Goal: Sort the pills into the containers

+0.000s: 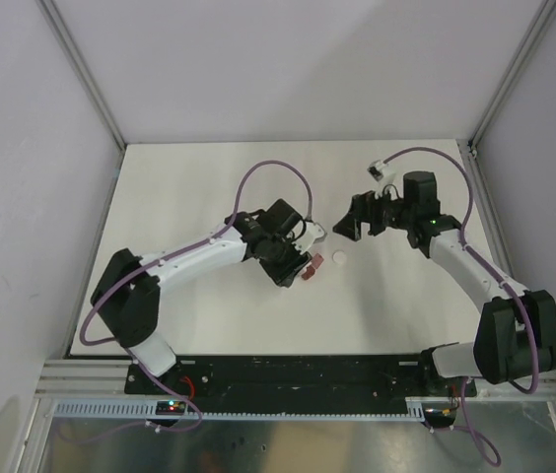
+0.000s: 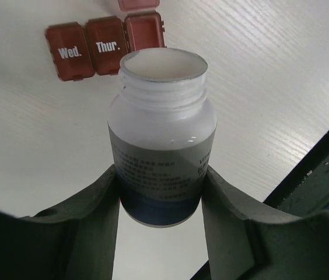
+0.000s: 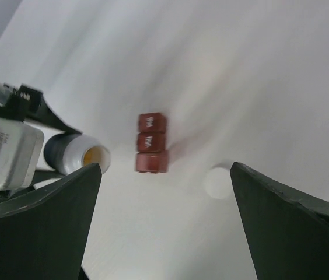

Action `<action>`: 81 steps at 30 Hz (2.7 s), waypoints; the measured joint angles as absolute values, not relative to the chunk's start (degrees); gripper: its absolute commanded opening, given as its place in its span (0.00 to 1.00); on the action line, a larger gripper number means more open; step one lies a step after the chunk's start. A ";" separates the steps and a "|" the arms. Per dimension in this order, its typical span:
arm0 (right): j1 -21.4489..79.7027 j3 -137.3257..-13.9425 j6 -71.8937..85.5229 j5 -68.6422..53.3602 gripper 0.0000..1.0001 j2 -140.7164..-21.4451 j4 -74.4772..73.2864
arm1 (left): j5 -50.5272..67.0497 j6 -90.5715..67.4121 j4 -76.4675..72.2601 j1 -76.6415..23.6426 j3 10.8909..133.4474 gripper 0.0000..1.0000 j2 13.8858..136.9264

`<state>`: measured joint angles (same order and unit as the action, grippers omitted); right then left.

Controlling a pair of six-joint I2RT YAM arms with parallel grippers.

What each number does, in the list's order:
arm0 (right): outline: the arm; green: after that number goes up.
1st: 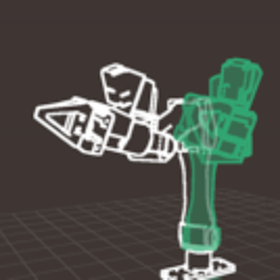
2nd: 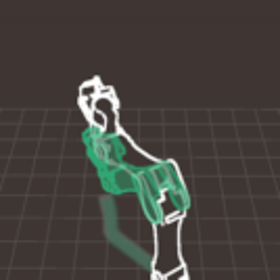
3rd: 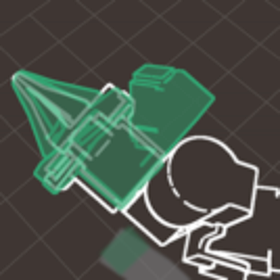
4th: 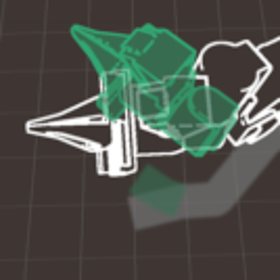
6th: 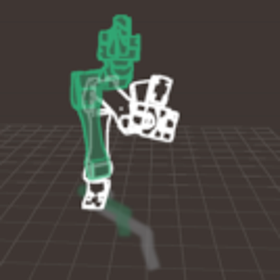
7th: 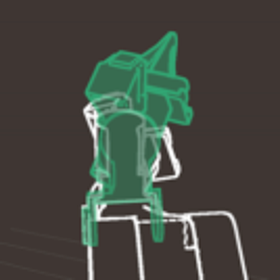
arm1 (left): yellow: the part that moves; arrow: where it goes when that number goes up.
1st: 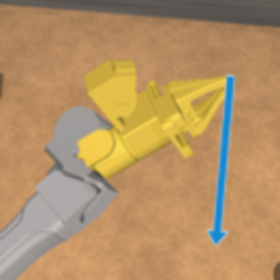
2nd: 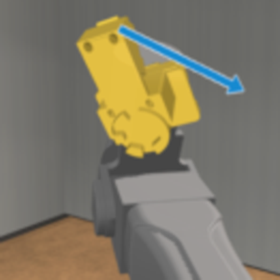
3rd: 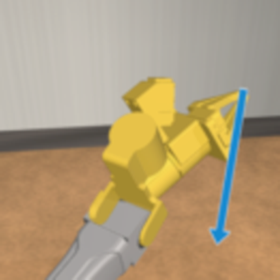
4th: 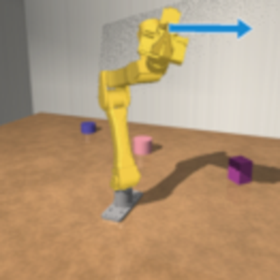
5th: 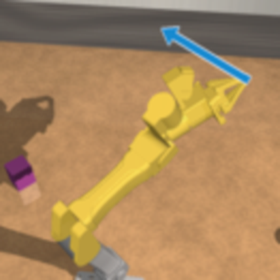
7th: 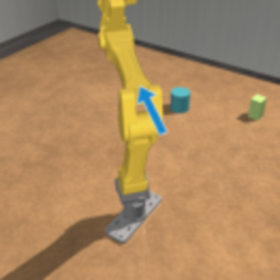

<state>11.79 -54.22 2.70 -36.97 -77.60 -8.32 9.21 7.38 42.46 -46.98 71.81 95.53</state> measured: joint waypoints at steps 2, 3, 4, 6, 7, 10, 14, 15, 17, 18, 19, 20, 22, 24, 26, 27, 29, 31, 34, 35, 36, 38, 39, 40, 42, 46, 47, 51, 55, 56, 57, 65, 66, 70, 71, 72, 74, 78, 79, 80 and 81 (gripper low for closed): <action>13.56 -54.22 2.52 -38.85 0.99 -78.02 -8.34 | 9.26 8.10 42.19 -46.98 71.81 0.00 93.67; 14.66 -54.22 2.48 -40.05 0.99 -78.43 -8.34 | 9.32 8.43 41.95 -46.98 71.81 0.00 92.62; 15.57 -54.22 2.48 -41.15 0.99 -78.98 -8.40 | 9.37 8.69 41.67 -46.98 71.81 0.00 91.64; 16.78 -54.22 2.52 -43.16 0.99 -79.99 -8.64 | 9.41 9.32 40.99 -47.00 71.81 0.00 89.62; 17.21 -54.22 2.55 -44.23 0.99 -80.49 -8.82 | 9.41 9.58 40.75 -47.00 71.81 0.00 88.66; 18.26 -54.22 3.01 -47.31 0.99 -81.47 -9.02 | 9.39 10.22 39.86 -47.07 71.79 0.00 86.48; 19.35 -54.22 4.08 -51.51 0.99 -81.91 -8.62 | 9.15 11.09 38.61 -47.22 71.77 0.00 84.82; 19.59 -54.22 4.40 -52.49 0.99 -81.93 -8.51 | 9.10 11.16 38.37 -47.24 71.77 0.00 84.66; 20.10 -54.22 4.73 -54.17 0.99 -81.95 -8.29 | 9.04 11.38 37.98 -47.42 71.79 0.00 84.42; 20.25 -54.24 4.95 -54.87 0.99 -81.93 -8.19 | 8.91 11.55 37.87 -47.51 71.77 0.00 84.36; 20.40 -54.24 5.04 -55.42 0.99 -81.93 -8.14 | 8.86 11.64 37.78 -47.57 71.79 0.00 84.36; 20.56 -54.24 5.30 -56.10 0.99 -81.93 -8.08 | 8.69 11.66 37.78 -47.64 71.77 0.00 84.36; 20.69 -54.24 5.80 -57.19 0.99 -81.93 -7.81 | 8.43 11.70 37.78 -47.79 71.77 0.00 84.36; 20.69 -54.24 6.52 -58.00 0.99 -81.93 -7.44 | 7.99 11.92 37.74 -48.03 71.77 0.00 84.36; 20.69 -54.24 7.86 -58.87 0.98 -81.93 -6.55 | 7.60 12.10 37.69 -48.40 71.77 0.00 84.36; 20.69 -54.24 8.32 -59.09 0.97 -81.93 -6.15 | 7.44 12.12 37.63 -48.62 71.77 0.00 84.36; 20.80 -54.24 9.80 -59.64 0.96 -82.04 -4.82 | 6.98 12.14 37.41 -49.21 71.77 0.00 84.36; 20.86 -54.24 11.00 -60.05 0.95 -82.35 -3.84 | 6.33 12.21 37.28 -49.80 71.77 0.00 84.33; 21.06 -54.26 12.56 -60.60 0.93 -83.48 -2.11 | 5.67 12.53 36.95 -50.57 71.77 0.00 84.33; 21.15 -54.26 13.02 -60.73 0.93 -83.81 -1.76 | 5.50 12.56 36.80 -50.81 71.79 0.00 84.33; 21.23 -54.26 13.43 -60.77 0.92 -84.12 -1.45 | 5.15 12.56 36.67 -51.00 71.77 0.00 84.33; 21.45 -54.26 14.00 -60.90 0.92 -84.44 -1.02 | 4.71 12.58 36.42 -51.33 71.77 0.00 84.33; 21.58 -54.26 14.28 -60.93 0.91 -84.53 -0.82 | 4.58 12.58 36.38 -51.42 71.77 0.00 84.33; 21.80 -54.26 14.52 -60.95 0.90 -84.55 -0.54 | 4.43 12.60 36.29 -51.55 71.79 0.00 84.33; 22.24 -54.26 14.81 -60.97 0.88 -84.60 -0.14 | 4.14 12.60 36.14 -51.72 71.79 0.00 84.33; 22.87 -54.28 15.22 -61.21 0.80 -84.95 0.56 | 3.53 12.69 36.05 -52.16 71.79 0.00 84.33; 23.00 -54.28 15.42 -61.32 0.77 -85.10 0.75 | 3.38 12.69 36.05 -52.23 71.79 0.00 84.33; 23.33 -54.35 15.86 -61.80 0.60 -85.89 1.23 | 3.11 12.73 36.03 -52.40 71.79 0.00 84.33; 23.59 -54.41 16.58 -63.05 0.35 -86.48 2.04 | 2.74 12.99 36.38 -52.38 71.79 0.00 84.33; 23.64 -54.46 16.78 -63.24 0.29 -86.61 2.15 | 2.70 13.06 36.45 -52.40 71.79 0.00 84.25; 23.64 -54.46 16.91 -63.59 0.19 -86.70 2.26 | 2.68 13.10 36.34 -52.40 71.79 0.01 84.23; 22.79 -56.27 17.67 -65.60 0.00 -87.15 2.46 | 1.65 14.28 35.51 -52.42 71.77 0.38 82.46; 22.61 -56.60 18.04 -66.08 0.00 -87.15 2.59 | 1.63 14.59 35.27 -52.45 71.79 0.42 82.04; 22.02 -57.60 20.12 -67.72 0.00 -87.15 3.75 | 1.65 15.14 34.35 -52.36 71.83 0.65 80.62; 21.89 -57.80 21.10 -68.23 0.00 -87.15 4.21 | 1.69 15.22 34.30 -52.21 72.05 0.68 80.36; 21.69 -58.04 22.31 -68.55 0.00 -87.15 4.75 | 1.89 15.51 34.30 -51.99 72.44 0.72 80.12; 21.23 -58.54 24.53 -69.06 0.00 -87.15 5.69 | 2.33 15.55 33.98 -51.48 73.58 0.77 79.59; 20.34 -59.77 30.98 -70.46 0.00 -87.15 9.89 | 4.40 15.22 33.01 -49.58 76.34 0.86 78.30; 20.18 -60.05 32.91 -70.89 0.00 -87.15 11.44 | 4.84 15.05 32.71 -49.10 76.82 0.87 77.95; 20.01 -60.31 34.89 -71.24 0.00 -87.15 13.13 | 5.28 14.98 32.29 -48.49 77.43 0.88 77.49; 19.88 -60.49 36.49 -71.46 0.00 -87.15 14.68 | 5.69 14.94 31.90 -48.10 77.91 0.89 77.06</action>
